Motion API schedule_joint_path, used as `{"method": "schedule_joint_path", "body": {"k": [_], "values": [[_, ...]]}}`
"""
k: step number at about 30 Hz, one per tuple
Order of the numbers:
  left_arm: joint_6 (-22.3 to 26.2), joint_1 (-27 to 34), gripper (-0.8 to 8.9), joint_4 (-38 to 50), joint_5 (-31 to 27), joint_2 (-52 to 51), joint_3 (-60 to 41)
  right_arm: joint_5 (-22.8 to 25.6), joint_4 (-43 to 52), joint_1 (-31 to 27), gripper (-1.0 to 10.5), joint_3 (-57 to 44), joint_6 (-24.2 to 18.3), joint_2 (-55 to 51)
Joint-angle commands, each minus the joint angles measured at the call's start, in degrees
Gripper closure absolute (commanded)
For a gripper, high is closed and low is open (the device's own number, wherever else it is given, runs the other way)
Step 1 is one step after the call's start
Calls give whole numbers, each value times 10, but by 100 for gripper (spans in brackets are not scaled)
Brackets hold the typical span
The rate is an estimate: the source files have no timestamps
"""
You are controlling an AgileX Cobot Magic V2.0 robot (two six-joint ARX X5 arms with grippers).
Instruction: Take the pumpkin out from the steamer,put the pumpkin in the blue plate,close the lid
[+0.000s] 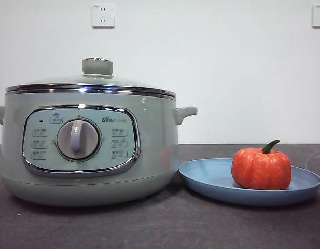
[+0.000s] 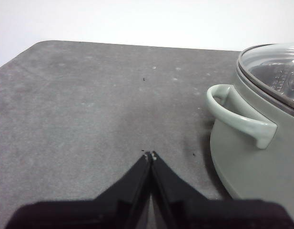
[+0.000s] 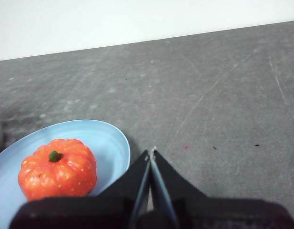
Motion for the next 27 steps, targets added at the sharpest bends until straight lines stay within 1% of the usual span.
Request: {"method": "schedule_joint_path", "body": {"k": [1,27], "values": [[-6,2,817,0,0,-2,-9,2,-5,1,946,-6,6,0],[-6,2,817,0,0,-2,-9,2,-5,1,946,-6,6,0]]}}
